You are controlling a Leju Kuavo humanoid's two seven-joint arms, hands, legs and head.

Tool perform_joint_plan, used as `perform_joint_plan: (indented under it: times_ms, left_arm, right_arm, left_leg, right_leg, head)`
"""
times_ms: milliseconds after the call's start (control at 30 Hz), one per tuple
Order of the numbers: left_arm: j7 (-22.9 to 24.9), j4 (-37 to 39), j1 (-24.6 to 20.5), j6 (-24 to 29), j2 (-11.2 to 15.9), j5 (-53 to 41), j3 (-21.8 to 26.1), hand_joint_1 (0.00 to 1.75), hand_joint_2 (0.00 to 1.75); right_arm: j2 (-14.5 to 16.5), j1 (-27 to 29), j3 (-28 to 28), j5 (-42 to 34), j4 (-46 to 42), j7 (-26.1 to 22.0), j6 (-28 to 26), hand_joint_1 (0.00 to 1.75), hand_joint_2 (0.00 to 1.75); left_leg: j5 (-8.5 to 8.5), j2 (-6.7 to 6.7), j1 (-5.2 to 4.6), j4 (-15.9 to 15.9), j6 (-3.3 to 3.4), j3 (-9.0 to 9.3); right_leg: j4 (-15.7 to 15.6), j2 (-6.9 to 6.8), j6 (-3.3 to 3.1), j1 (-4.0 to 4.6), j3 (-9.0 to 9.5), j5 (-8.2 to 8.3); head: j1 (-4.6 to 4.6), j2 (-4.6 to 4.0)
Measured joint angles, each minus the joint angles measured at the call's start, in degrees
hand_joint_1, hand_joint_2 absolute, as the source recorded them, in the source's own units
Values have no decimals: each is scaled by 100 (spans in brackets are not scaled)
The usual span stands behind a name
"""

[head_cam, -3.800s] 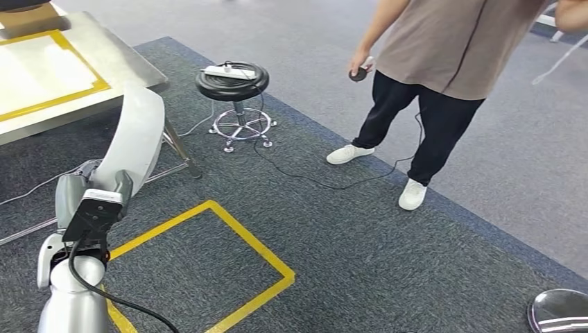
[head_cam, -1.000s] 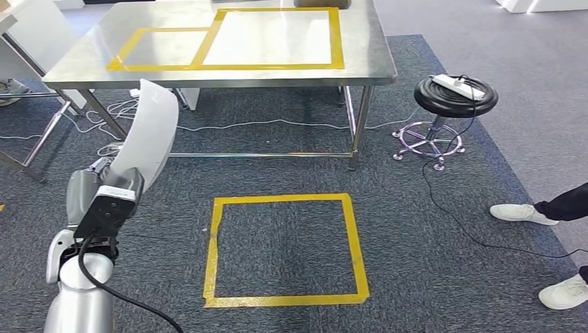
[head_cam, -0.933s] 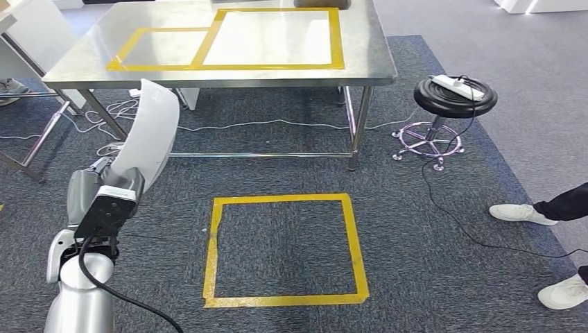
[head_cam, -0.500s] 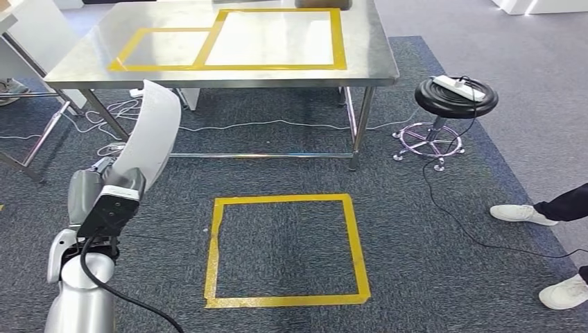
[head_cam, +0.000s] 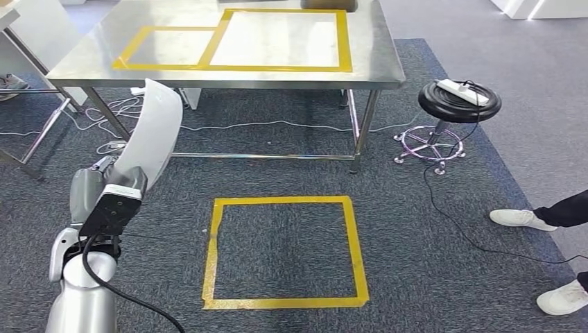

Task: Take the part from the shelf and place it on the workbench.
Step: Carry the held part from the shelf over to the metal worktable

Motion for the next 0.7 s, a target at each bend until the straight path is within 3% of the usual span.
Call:
perform_joint_plan:
  times_ms: [33,67,100,167,233,300,367,400,433,467,533,567,633,700]
  left_arm:
    - [1,-1,0,2,0,0,0,175,175]
    - [1,-1,-2,3,0,0,-2,175,175]
    - [2,-2,-3,4,1,0,-4,175,175]
    - [3,-2,-4,6,4,0,-7,175,175]
    - [4,-2,-5,7,6,0,-9,175,175]
    - [5,-1,-6,8,7,0,-14,175,175]
    - [6,0,-5,8,7,0,-12,175,175]
    - [7,0,-4,8,7,0,-10,175,175]
    - [7,0,-4,8,7,0,-9,175,175]
    - [7,-1,-4,7,7,1,-9,175,175]
    - [7,-1,-4,7,7,1,-9,175,175]
    - [8,-1,-5,7,7,1,-9,175,175]
    - [13,-1,-6,7,7,1,-11,175,175]
    - [21,-2,-5,8,5,2,-13,175,175]
  right_arm:
    - [3,-2,1,0,2,-2,1,0,175]
    - [5,-6,1,-1,4,-3,2,0,175]
    - [7,-7,1,-2,7,-3,1,0,175]
    - [8,-3,-3,-7,9,1,-7,0,175]
    - [7,2,-11,-10,8,7,-18,0,175]
    - [7,-1,-16,-10,7,13,-22,0,175]
    - [7,2,-20,-10,7,27,-22,0,175]
    - [7,5,-25,-10,7,36,-22,0,175]
    - [7,7,-29,-10,7,44,-22,0,175]
    - [7,8,-33,-10,7,49,-22,0,175]
    - [8,7,-38,-11,7,51,-21,0,175]
    - [8,5,-41,-11,8,52,-21,0,175]
    - [8,0,-47,-14,8,57,-20,0,175]
    - [7,-7,-51,-15,7,62,-20,0,175]
  left_leg:
    - [-38,-7,16,28,-56,21]
    - [-70,-10,21,55,-110,25]
    - [-95,-13,16,71,-152,17]
    - [-104,-17,13,84,-212,10]
    - [-130,5,24,179,-250,-11]
    - [-312,35,15,659,-264,-273]
    - [-612,39,1,1425,-262,-755]
    - [-675,39,-3,1679,-250,-952]
    - [-625,39,-8,1751,-229,-1058]
    - [-446,40,-18,1602,-200,-1051]
    - [94,48,-56,894,-123,-813]
    - [233,57,-80,545,-87,-684]
    - [300,66,-115,218,-50,-562]
    - [266,52,-115,191,-18,-525]
  right_leg:
    - [-373,27,32,-16,167,152]
    - [-646,52,5,-28,292,222]
    - [-764,77,-48,-31,343,236]
    - [-738,99,-224,-19,342,191]
    - [-733,101,-308,-17,383,203]
    - [-748,97,-370,-9,440,177]
    - [-753,86,-417,15,481,131]
    - [-753,83,-432,32,509,103]
    - [-753,82,-440,48,548,71]
    - [-753,85,-442,61,601,35]
    - [-758,89,-428,77,714,-49]
    - [-756,94,-406,88,757,-93]
    - [-773,95,-339,105,781,-174]
    - [-817,83,-263,107,822,-233]
  head:
    - [13,0]
    - [26,0]
    - [25,0]
    - [9,0]
    - [-14,0]
    - [-28,0]
    - [-37,0]
    - [-39,0]
    - [-40,0]
    - [-39,0]
    - [-39,0]
    - [-38,0]
    - [-39,0]
    - [-41,1]
